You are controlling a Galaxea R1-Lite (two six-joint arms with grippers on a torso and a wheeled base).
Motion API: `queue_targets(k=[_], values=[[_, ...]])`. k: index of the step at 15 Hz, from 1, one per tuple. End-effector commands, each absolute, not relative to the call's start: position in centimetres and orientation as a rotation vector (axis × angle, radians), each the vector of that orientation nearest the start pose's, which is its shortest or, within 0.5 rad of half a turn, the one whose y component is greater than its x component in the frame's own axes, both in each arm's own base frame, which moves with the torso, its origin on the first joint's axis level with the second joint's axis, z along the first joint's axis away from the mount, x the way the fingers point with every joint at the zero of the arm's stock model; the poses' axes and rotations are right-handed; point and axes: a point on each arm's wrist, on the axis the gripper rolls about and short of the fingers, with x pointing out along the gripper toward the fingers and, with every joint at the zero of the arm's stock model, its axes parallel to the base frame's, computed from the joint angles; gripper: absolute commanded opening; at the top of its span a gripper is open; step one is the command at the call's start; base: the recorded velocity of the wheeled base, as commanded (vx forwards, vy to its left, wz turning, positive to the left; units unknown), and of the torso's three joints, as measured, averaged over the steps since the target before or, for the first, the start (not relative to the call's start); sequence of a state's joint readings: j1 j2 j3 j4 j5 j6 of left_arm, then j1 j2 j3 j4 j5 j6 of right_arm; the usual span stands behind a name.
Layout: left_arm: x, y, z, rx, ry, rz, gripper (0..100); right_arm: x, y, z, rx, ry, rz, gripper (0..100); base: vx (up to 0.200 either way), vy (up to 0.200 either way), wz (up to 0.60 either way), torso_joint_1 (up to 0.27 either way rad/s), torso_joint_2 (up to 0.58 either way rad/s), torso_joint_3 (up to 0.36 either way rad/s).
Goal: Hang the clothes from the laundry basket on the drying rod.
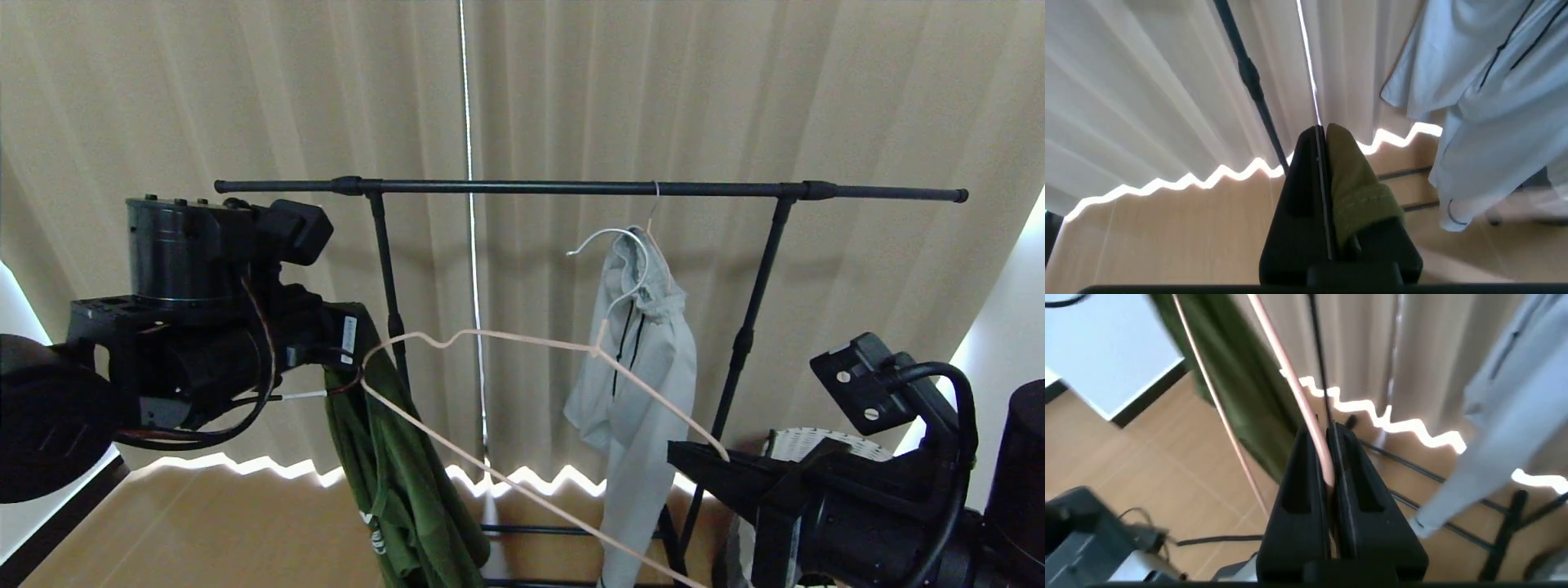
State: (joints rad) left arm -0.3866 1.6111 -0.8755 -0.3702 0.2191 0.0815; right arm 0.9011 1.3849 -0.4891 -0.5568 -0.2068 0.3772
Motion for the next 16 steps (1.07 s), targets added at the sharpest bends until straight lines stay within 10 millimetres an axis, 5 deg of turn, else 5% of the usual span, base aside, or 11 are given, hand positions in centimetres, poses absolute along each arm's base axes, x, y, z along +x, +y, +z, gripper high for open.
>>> queue_targets(k=[1, 8, 16], values=[[27.9, -10.6, 19.1, 0.197, 0.369, -0.173, 0, 13.2, 17.6, 17.2, 0.2, 0.417, 0.665, 0, 0.0, 0.0, 0.0, 0.0, 0.0, 0.0], [27.8, -10.5, 19.2, 0.213, 0.359, -0.085, 0, 13.4, 18.7, 16.6, 0.192, 0.427, 0.671, 0, 0.0, 0.0, 0.0, 0.0, 0.0, 0.0], [25.5, -10.7, 20.6, 0.204, 0.314, -0.116, 0, 16.6, 21.4, 16.0, 0.185, 0.442, 0.625, 0, 0.0, 0.0, 0.0, 0.0, 0.0, 0.0]])
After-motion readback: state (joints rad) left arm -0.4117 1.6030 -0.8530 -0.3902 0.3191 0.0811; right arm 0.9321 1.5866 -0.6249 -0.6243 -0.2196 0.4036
